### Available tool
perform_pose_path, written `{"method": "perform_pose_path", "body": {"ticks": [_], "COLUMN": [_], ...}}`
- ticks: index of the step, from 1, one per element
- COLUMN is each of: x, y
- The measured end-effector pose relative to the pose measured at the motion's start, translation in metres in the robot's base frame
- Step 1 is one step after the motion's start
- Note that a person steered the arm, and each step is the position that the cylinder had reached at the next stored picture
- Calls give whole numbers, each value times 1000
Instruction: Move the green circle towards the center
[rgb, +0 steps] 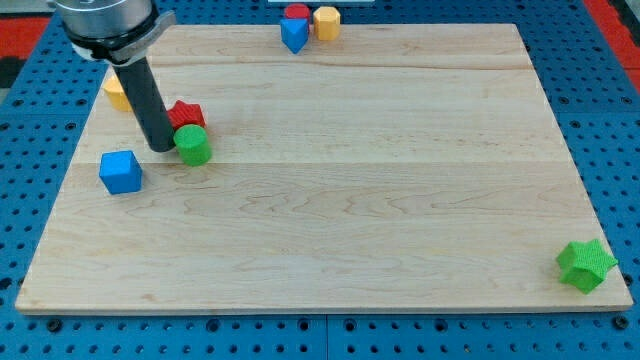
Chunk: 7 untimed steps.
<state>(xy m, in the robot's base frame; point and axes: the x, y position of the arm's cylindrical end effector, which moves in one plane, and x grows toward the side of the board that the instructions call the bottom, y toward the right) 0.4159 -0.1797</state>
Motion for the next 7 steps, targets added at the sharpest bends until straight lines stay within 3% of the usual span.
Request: {"method": "perform_pose_path", "body": {"ticks": [4, 7], "x": [0, 24], "y": [67, 79]}}
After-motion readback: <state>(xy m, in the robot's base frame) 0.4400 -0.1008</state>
